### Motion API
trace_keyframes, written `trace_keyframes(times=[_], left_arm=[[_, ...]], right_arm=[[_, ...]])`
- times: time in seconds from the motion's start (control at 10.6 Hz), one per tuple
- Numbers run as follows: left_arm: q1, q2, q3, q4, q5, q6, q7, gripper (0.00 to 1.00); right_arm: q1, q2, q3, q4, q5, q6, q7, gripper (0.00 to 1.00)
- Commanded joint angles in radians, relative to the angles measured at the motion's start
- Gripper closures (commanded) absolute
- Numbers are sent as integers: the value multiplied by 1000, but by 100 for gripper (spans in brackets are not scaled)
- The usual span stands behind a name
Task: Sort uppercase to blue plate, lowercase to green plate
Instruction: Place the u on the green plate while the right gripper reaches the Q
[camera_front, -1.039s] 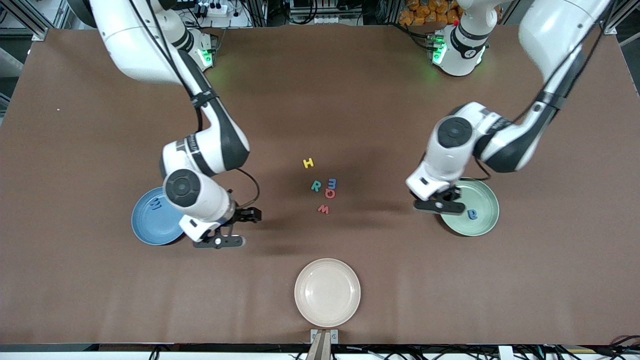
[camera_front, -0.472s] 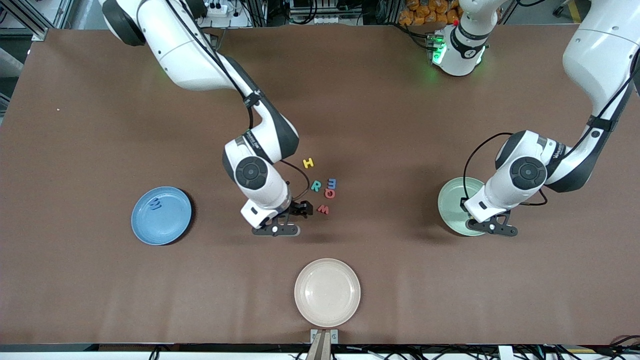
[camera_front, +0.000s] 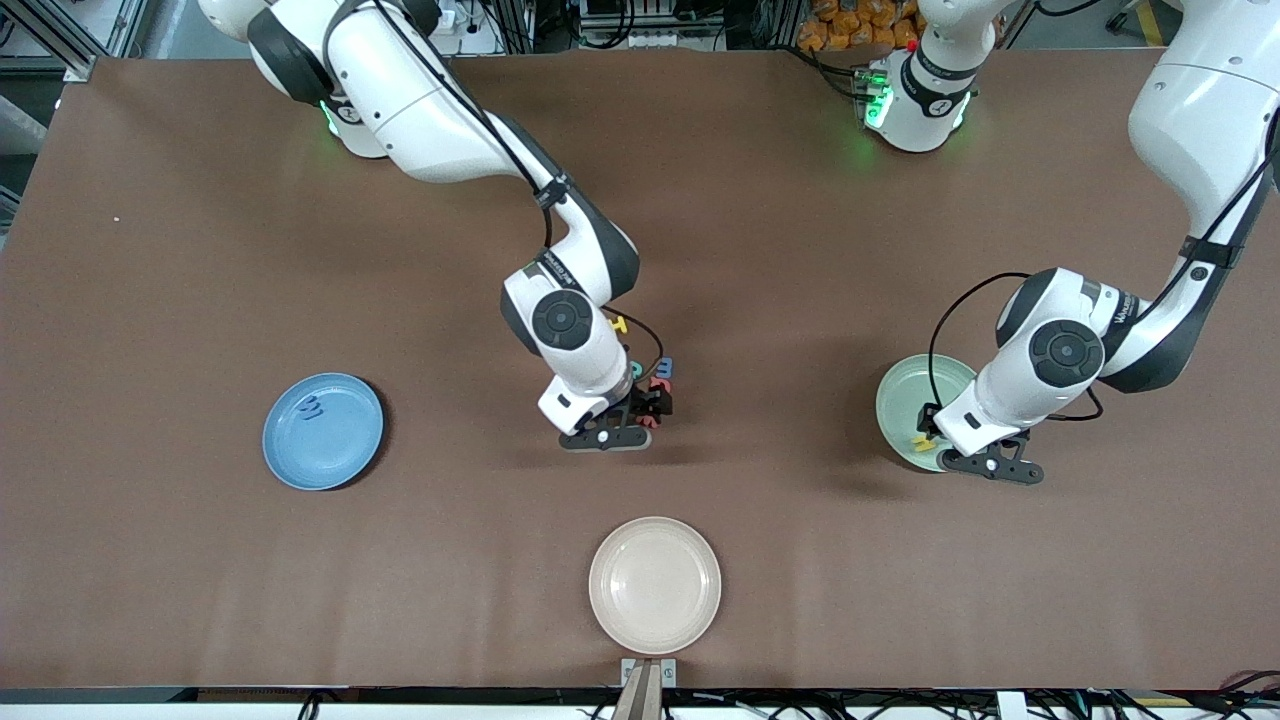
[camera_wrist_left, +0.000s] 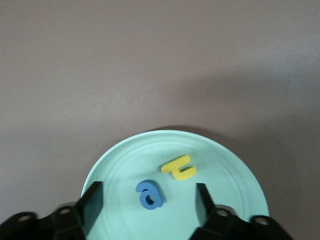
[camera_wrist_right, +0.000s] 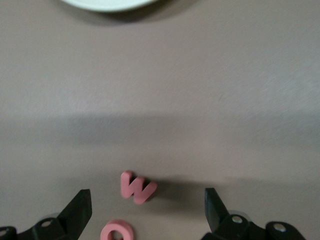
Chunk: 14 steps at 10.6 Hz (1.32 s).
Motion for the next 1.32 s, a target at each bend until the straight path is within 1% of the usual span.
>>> trace_keyframes(times=[0.0,0.19,0.38,0.66,0.94,1.23], left_arm=[[-27,-26,-21,44,0,-86,10,0],[-69,-26,-42,96,-25,-166,1,0],[-90,-29,-44,117,-79,-183,-3,0],[-135,-47,-44,135,-82,-215,-8,0],[-190,-50,-45,140,-82,-226,-77,0],[-219,-50,-49,144,-84,-232,-124,0]], right_arm=[[23,20,-4,38,7,-33,7,0],[46,21,-4,38,4,-39,15,0],[54,37,-5,38,0,-39,15,0],[77,55,-11,38,-7,-36,16,0],[91,61,-11,38,-22,-36,18,0],[97,67,-11,36,-35,-35,20,0]])
